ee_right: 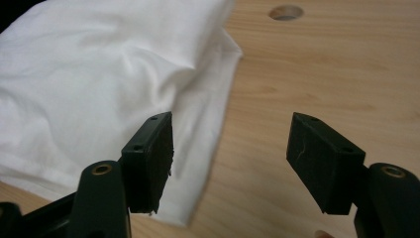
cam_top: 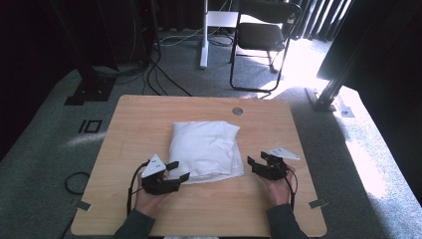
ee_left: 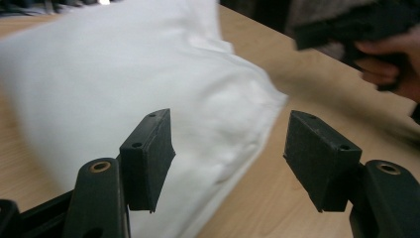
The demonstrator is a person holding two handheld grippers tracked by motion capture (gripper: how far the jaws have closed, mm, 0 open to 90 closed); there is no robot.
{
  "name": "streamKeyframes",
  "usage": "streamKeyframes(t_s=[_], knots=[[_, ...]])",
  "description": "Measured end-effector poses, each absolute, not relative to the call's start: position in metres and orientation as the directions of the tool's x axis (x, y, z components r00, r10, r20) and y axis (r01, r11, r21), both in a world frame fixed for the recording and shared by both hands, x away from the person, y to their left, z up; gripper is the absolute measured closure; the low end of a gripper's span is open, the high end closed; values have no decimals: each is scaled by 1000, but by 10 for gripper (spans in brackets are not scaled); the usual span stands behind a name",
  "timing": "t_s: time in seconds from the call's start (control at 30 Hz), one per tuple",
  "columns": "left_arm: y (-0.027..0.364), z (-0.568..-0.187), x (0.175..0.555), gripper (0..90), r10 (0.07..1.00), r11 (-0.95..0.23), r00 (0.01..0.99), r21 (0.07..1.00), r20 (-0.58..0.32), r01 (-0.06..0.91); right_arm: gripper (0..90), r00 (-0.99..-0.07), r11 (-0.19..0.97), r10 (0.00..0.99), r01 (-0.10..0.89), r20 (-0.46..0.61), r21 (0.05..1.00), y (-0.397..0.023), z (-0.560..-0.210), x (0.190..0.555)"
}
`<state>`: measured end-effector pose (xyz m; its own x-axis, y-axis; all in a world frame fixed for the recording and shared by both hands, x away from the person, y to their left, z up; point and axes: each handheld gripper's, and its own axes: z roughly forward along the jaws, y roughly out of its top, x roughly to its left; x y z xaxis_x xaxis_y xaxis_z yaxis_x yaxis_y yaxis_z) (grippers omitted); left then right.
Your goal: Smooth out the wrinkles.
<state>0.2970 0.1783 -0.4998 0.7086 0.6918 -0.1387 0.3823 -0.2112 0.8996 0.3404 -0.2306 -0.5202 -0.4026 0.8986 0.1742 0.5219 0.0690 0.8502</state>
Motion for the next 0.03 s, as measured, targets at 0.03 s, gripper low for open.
streamKeyframes(t_s=[0.03], knots=[[178,-500,297,362,692,-211,709,900,-139,382,341,-403,69,899,522,174,850,-231,-520,340]])
